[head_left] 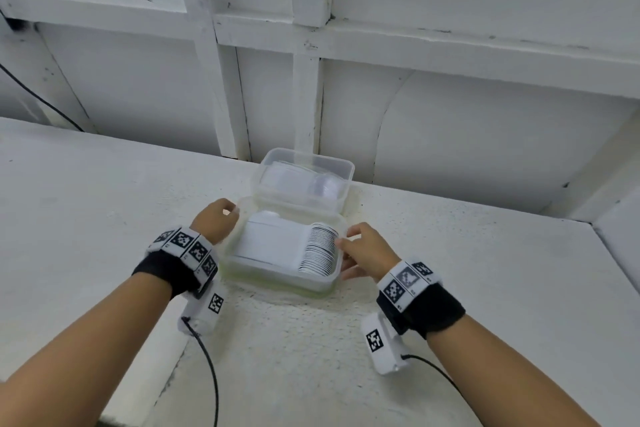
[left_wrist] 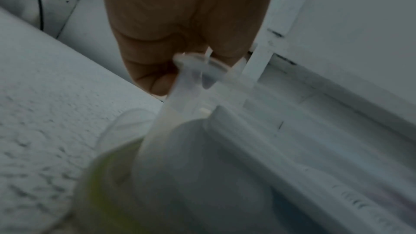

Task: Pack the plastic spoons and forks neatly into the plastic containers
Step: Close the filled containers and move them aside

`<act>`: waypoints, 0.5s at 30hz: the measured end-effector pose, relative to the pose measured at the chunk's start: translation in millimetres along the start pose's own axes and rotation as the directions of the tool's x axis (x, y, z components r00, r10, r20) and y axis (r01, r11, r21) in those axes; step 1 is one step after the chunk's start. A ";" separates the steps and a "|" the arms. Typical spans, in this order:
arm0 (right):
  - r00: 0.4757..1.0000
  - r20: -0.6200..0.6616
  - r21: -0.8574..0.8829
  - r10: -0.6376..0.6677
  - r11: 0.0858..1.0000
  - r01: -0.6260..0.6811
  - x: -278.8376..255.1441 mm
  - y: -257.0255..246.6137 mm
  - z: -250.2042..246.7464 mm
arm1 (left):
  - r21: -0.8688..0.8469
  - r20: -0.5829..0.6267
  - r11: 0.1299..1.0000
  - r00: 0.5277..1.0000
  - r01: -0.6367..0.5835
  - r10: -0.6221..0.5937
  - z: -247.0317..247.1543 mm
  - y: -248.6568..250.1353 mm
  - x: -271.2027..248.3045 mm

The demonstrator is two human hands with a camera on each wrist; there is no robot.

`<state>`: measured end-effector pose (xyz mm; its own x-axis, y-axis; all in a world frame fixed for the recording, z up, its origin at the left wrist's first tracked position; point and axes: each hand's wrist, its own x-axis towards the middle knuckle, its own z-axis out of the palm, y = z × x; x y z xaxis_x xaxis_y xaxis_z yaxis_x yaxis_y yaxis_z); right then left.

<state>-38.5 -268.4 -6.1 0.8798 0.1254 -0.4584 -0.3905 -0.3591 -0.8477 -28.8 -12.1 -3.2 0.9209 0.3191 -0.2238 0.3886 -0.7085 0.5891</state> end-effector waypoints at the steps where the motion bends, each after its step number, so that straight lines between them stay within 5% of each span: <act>1: 0.999 -0.031 -0.008 -0.024 1.000 0.024 -3.1 0.6 -2.4 | -0.042 -0.012 0.999 1.000 -0.013 0.013 1.2 1.3 -4.0; 8: 0.957 -0.249 0.022 -0.148 0.987 0.158 -45.1 12.3 -62.7 | -0.346 0.023 0.926 0.986 -0.149 0.167 13.7 46.0 -50.3; 15: 0.897 -0.438 -0.062 -0.065 0.997 0.042 -93.5 82.3 -124.0 | -0.350 0.256 0.921 0.929 -0.168 0.267 84.8 86.6 -98.7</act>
<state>-119.4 -424.4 0.1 0.9328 -0.2694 -0.2394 -0.3361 -0.4101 -0.8479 -83.5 -158.4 4.1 0.9669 -0.0537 -0.2493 0.1928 -0.4860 0.8524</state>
